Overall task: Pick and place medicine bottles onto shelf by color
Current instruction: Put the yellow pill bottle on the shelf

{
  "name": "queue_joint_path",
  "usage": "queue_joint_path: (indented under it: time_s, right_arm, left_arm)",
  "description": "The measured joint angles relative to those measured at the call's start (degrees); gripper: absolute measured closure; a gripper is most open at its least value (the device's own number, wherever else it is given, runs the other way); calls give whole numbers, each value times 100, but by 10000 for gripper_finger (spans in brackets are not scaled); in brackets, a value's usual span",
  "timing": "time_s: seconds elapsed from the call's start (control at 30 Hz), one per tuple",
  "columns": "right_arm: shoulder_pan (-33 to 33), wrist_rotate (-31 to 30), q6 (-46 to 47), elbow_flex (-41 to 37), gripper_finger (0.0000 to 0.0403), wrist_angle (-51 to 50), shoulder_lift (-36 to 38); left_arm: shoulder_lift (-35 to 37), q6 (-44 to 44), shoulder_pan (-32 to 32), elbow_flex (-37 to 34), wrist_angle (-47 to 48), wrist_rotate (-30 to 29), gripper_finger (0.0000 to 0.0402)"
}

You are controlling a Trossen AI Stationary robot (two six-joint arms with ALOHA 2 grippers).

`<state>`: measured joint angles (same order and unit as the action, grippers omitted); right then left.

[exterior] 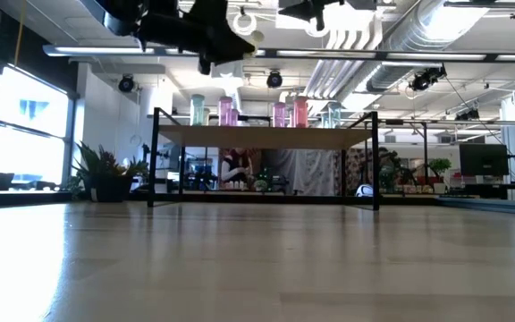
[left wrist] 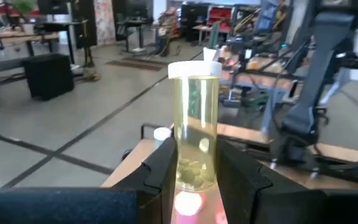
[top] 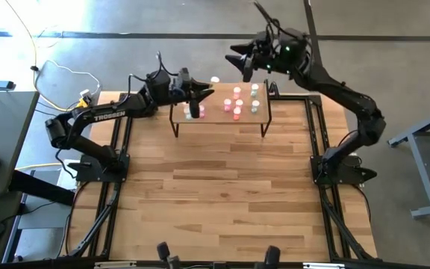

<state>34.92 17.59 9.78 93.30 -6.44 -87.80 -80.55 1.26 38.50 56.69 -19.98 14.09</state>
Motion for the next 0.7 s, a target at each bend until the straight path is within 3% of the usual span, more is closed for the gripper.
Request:
queue_joint_path:
  time_s: [0.27,0.7]
  right_arm:
    - [0,524,-531,833,167,-1864,-738]
    - [1,978,-363,869,167,-1939,-1186]
  left_arm:
    - [-426,-178,0,0,-360,-174,315]
    - [-457,-208,-2,0,-400,-441,315]
